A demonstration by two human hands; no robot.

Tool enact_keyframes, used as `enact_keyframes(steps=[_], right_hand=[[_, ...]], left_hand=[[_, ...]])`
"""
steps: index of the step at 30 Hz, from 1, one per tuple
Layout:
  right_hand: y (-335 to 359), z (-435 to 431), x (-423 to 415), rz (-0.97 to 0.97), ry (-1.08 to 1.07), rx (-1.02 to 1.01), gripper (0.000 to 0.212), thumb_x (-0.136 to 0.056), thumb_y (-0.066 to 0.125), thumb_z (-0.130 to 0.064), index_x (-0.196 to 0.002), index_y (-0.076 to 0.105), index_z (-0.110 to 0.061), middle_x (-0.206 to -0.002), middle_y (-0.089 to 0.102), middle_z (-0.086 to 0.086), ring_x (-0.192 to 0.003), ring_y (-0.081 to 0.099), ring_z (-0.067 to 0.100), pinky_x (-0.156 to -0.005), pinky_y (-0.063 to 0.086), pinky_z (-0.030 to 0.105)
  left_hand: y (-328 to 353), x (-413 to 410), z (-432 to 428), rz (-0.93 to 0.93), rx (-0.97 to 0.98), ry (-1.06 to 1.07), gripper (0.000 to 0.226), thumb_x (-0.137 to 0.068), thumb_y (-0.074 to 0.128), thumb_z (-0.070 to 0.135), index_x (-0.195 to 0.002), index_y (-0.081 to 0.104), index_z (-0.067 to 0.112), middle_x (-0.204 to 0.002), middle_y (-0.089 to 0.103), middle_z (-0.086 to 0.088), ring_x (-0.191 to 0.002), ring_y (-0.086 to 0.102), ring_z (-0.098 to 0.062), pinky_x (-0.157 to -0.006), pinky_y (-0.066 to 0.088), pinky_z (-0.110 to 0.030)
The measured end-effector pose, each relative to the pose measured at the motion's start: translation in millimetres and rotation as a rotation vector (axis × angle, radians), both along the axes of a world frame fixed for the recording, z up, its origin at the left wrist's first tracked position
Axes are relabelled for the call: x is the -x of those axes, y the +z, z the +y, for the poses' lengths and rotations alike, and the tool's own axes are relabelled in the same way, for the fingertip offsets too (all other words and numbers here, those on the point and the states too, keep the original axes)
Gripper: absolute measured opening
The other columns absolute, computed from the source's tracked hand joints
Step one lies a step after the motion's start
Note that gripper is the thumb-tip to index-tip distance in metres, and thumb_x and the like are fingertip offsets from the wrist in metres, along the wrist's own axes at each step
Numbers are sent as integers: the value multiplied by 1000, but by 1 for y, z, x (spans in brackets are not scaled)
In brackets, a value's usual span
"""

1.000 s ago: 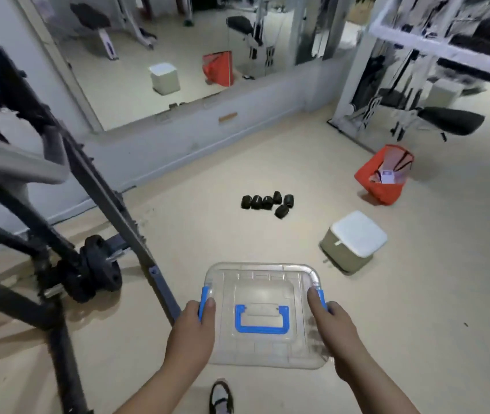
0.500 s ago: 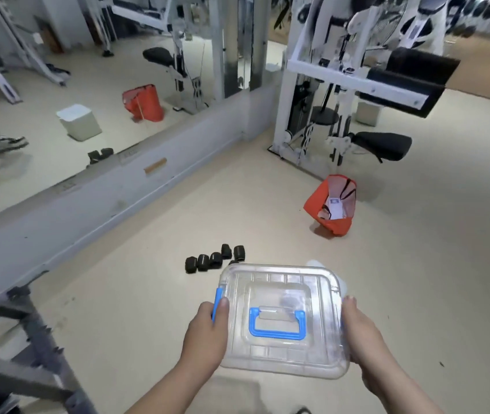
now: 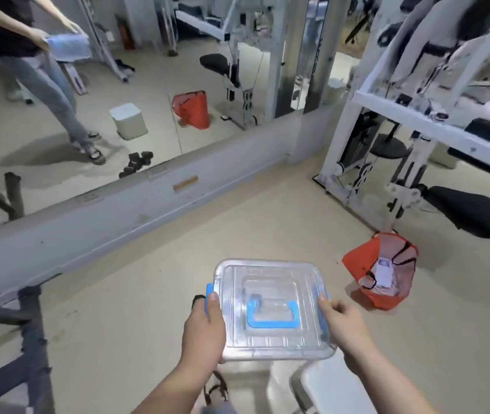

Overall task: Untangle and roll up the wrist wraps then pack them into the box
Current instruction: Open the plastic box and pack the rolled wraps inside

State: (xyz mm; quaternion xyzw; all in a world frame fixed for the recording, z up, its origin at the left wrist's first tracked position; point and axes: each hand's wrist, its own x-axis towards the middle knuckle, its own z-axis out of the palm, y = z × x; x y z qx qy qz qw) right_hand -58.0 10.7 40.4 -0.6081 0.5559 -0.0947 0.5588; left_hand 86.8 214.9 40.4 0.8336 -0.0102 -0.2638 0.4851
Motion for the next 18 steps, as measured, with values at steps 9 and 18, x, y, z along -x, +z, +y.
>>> enact_keyframes(steps=[9,18], right_hand=[[-16,-102,-173,-39,-138,-95,43,-99,70,-38,-78,38,-18,-70,33,2,-65,32,23,-75,45,40],[-62,-224,-266,-15,52,-6,31,-103,63,-37,-90,52,-12,-79,54,4,-71,50,19,-87,54,48]], left_hand=[[-24,-158,-95,171,150,82,47,-109,38,51,-95,70,20,-93,75,-10,-80,68,-24,-80,59,-41],[-50,-235,-176,185,-13,53,8,-96,65,22,-96,70,16,-79,65,-8,-49,55,-13,-58,50,-23]])
